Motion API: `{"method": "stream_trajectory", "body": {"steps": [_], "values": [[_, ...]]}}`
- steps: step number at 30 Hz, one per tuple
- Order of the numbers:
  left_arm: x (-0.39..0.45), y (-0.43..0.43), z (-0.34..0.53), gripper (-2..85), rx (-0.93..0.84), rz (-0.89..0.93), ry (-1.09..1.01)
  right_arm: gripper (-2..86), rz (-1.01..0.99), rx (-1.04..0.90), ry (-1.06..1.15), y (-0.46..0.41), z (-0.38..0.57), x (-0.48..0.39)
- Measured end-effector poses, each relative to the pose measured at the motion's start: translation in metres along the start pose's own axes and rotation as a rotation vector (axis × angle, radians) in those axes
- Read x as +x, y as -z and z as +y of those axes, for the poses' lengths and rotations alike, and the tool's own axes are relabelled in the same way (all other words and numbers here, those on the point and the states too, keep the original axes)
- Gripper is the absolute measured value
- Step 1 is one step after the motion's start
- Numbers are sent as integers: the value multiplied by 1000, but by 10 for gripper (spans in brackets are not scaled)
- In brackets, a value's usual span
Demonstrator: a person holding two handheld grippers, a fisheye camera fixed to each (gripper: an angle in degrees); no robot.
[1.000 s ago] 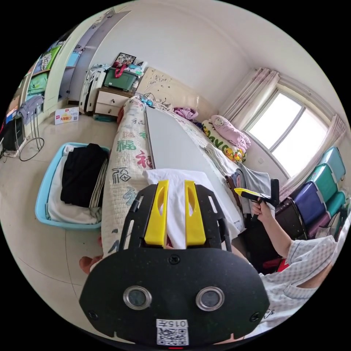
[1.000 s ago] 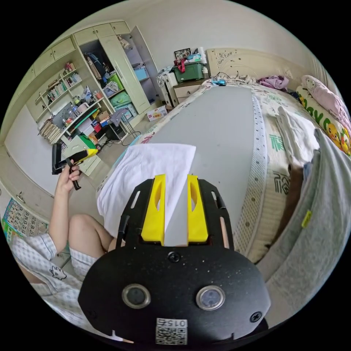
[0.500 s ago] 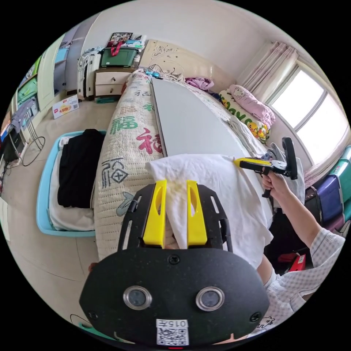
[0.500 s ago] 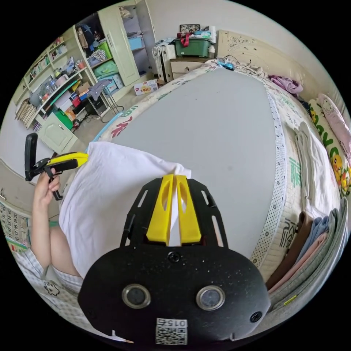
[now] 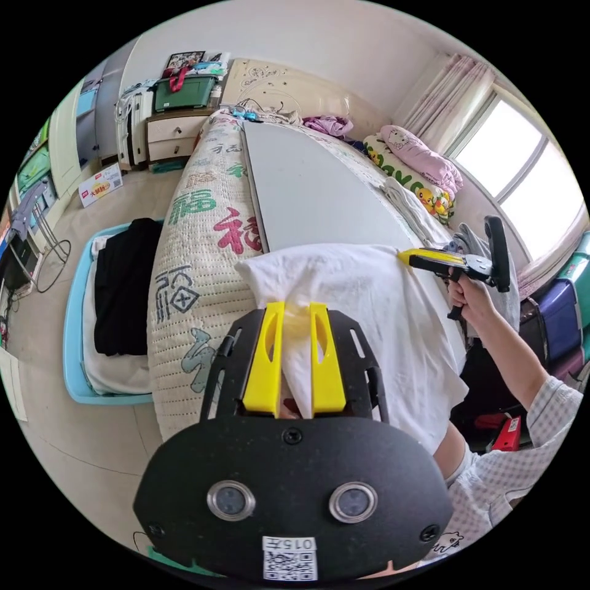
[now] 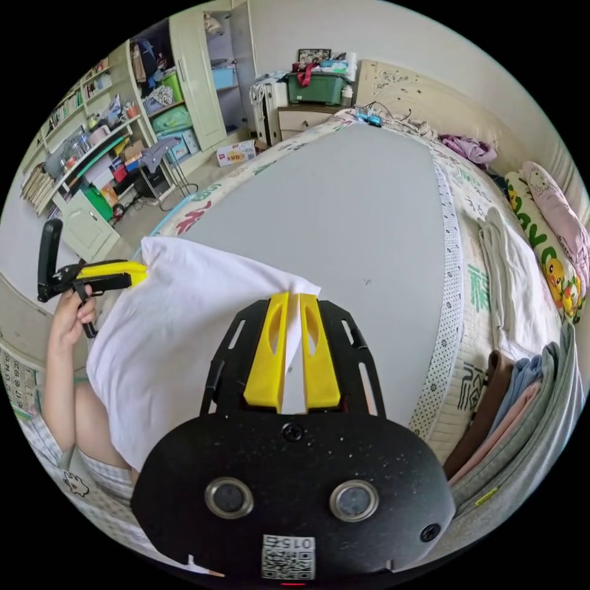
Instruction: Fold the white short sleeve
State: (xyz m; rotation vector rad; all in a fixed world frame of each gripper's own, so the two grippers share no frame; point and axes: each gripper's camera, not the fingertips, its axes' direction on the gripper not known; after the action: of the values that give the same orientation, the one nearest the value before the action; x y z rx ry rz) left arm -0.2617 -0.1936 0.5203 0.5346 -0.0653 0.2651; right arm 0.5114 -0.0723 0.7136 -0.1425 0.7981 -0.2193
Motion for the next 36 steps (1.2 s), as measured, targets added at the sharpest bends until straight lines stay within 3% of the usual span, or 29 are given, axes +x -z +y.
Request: {"method": "stream_trajectory", "body": {"steps": [7, 10, 13, 18, 20, 23, 29, 36], "values": [[25, 52, 45, 65, 155, 202, -57, 76, -87, 107, 124, 73, 97, -33], [71, 65, 61, 60, 187, 429, -347, 82, -179, 78, 129, 77, 135, -39], [144, 68, 80, 63, 197, 600, -615, 86, -111, 29, 105, 67, 151, -36], [279, 16, 124, 122, -30, 522, -1023, 85, -194, -16, 19, 58, 150, -23], [323, -15, 148, 85, -117, 485, -1136, 76, -158, -48, 30, 48, 149, -27], [351, -47, 167, 9, -202, 379, -1177, 24, -101, -67, 52, 37, 151, -33], [369, -62, 185, -7, -230, 310, -1210, -7, -82, -54, 41, 32, 161, -31], [360, -70, 183, -8, -236, 349, -1183, -5, -52, -42, 60, 24, 170, -36]]}}
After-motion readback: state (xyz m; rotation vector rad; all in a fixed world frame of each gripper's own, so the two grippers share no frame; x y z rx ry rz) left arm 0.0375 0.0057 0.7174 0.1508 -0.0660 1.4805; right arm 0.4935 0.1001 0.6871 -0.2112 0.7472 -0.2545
